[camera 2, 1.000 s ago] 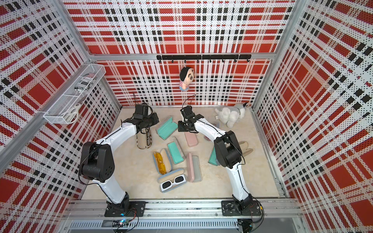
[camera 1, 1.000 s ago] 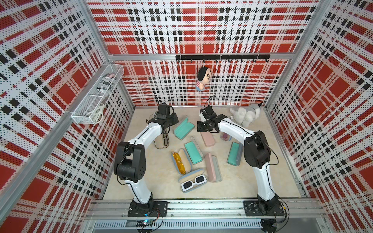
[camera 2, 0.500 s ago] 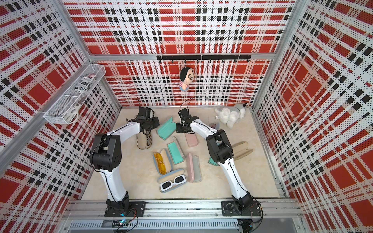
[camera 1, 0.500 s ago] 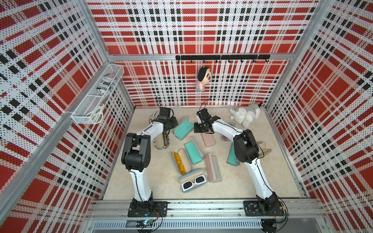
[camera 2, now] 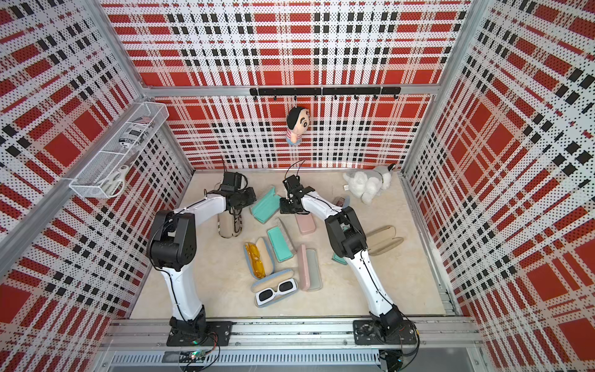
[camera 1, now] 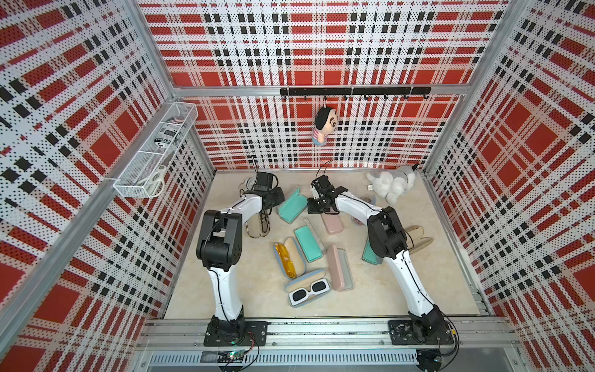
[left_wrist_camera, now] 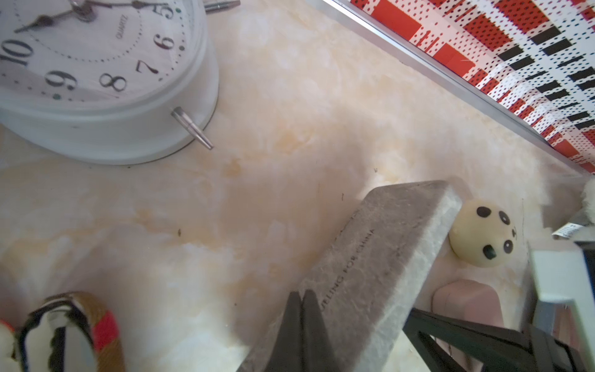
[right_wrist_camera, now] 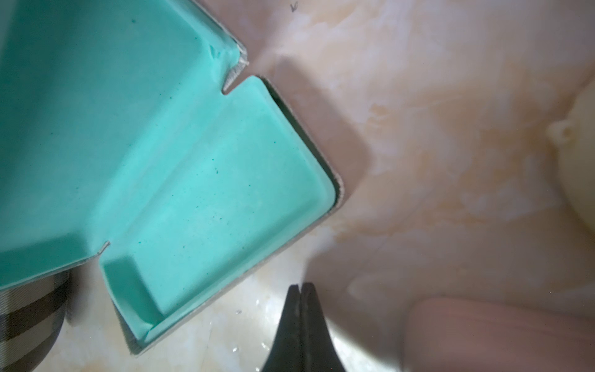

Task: Close the glasses case
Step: Close the glasses case at the center of the board.

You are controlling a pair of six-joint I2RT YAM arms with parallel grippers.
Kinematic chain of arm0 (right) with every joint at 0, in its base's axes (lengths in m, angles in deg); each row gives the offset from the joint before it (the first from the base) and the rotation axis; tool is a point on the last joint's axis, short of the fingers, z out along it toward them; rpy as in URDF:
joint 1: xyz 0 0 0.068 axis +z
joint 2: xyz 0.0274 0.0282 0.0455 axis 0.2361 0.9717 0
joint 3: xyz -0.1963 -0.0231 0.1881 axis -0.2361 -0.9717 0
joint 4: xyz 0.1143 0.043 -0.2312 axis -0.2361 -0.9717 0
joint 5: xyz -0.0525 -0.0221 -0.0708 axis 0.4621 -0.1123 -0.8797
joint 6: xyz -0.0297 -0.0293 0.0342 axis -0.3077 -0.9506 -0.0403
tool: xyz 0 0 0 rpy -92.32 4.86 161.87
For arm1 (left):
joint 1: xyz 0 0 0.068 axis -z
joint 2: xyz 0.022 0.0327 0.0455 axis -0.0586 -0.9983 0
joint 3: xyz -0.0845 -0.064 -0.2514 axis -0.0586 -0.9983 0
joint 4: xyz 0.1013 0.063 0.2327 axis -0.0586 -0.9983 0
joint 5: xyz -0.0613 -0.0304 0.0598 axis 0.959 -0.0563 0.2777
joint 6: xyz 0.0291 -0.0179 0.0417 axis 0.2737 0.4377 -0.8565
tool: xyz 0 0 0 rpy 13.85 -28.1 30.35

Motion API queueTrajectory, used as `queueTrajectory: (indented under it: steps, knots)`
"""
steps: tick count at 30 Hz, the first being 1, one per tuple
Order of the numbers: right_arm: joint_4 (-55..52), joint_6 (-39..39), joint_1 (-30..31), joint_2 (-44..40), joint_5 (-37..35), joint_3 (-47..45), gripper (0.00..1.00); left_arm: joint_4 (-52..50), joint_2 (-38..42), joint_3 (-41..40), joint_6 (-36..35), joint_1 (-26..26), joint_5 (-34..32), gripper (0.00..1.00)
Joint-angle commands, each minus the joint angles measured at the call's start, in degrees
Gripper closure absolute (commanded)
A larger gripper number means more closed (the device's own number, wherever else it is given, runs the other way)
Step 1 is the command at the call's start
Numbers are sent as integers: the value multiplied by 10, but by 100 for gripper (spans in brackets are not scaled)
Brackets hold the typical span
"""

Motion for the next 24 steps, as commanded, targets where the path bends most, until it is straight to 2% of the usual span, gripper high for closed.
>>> queueTrajectory:
  steps: [1, 13, 24]
  knots:
    - [2, 2, 3, 17, 11, 21, 99, 9, -10, 4, -1, 14, 9, 100]
    - [46, -6, 3, 44, 55, 48, 96, 13, -4, -13, 9, 31, 25, 100]
    - [48, -9, 2, 8, 32, 6, 96, 14, 10, -7, 12, 36, 24, 100]
